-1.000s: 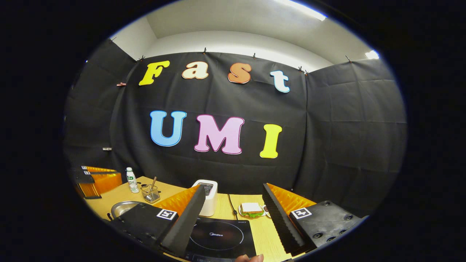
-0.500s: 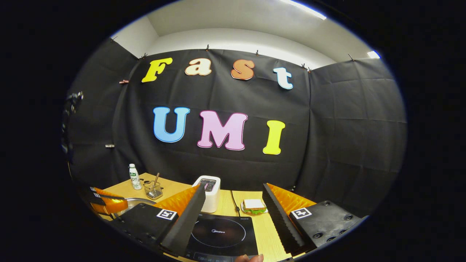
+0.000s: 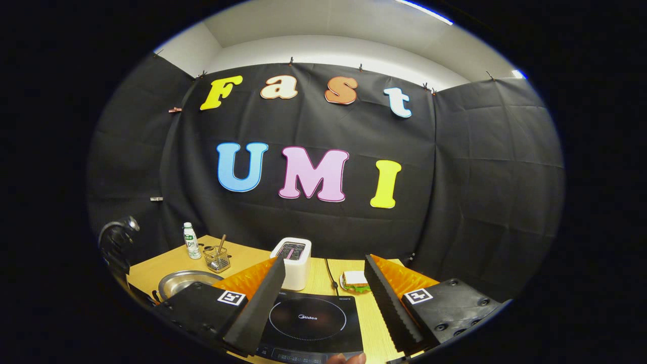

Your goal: First push the handle of the pot to place it horizontally, then grasp the pot with both hands and set it on the induction cooktop.

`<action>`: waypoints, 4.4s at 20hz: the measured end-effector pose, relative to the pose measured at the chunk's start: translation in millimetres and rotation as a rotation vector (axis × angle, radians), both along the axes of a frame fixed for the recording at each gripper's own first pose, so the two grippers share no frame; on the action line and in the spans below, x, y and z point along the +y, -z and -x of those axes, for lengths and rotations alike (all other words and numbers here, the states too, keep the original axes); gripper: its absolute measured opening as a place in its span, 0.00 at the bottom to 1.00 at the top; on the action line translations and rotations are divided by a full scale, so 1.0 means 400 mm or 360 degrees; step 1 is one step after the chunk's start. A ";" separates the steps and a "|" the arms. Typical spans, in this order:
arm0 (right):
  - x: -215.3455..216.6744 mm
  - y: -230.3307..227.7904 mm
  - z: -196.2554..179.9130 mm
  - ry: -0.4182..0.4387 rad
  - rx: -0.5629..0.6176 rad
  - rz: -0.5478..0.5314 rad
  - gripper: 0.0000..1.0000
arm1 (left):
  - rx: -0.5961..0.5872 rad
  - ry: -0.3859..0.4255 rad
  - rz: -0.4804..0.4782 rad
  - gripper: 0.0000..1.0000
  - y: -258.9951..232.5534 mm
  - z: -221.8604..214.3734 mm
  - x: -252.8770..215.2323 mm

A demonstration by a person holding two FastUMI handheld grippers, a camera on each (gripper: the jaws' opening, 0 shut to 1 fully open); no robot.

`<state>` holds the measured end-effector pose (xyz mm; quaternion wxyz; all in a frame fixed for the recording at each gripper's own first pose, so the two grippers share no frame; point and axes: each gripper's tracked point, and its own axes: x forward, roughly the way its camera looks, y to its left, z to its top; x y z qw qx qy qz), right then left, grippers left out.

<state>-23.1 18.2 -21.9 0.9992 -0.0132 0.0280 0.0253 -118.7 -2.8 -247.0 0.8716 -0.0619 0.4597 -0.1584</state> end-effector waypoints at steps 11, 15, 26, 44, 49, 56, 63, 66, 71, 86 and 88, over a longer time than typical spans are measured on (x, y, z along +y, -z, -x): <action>-0.023 0.013 0.001 0.0031 0.0022 0.0014 0.98 | 0.0451 -0.0106 -0.0151 0.05 0.165 0.027 0.249; -0.031 0.015 0.004 0.0045 0.0026 0.0020 0.98 | 0.0517 -0.0122 -0.0209 0.05 0.199 0.014 0.305; -0.024 0.026 0.010 0.0042 0.0038 0.0053 0.98 | 0.0493 -0.0151 -0.0209 0.05 0.213 -0.026 0.353; -0.022 0.037 -0.018 0.0050 0.0058 0.0065 0.98 | 0.0489 -0.0475 -0.0421 0.05 0.210 -0.110 0.606; -0.021 0.044 -0.030 0.0060 0.0072 0.0076 0.98 | 0.0488 -0.0575 -0.0456 0.05 0.221 -0.164 0.685; -0.024 0.057 -0.056 0.0100 0.0092 0.0099 0.98 | 0.0474 -0.0621 -0.0532 0.05 0.237 -0.242 0.773; -0.016 0.070 -0.089 0.0124 0.0113 0.0127 0.98 | 0.0416 -0.0609 -0.0672 0.05 0.242 -0.323 0.837; -0.002 0.077 -0.101 0.0115 0.0130 0.0135 0.98 | 0.0405 -0.0610 -0.0684 0.05 0.253 -0.343 0.847; 0.039 0.104 -0.113 0.0051 0.0188 0.0113 0.98 | 0.0273 -0.0747 -0.0599 0.05 0.213 -0.317 0.834; 0.417 0.326 -0.196 -0.0431 0.0645 -0.0182 0.98 | -0.0359 -0.0588 -0.0487 0.34 0.033 -0.378 0.830; 0.455 0.362 -0.198 -0.0456 0.0719 -0.0199 0.99 | -0.0375 -0.0590 -0.0451 0.60 0.042 -0.395 0.842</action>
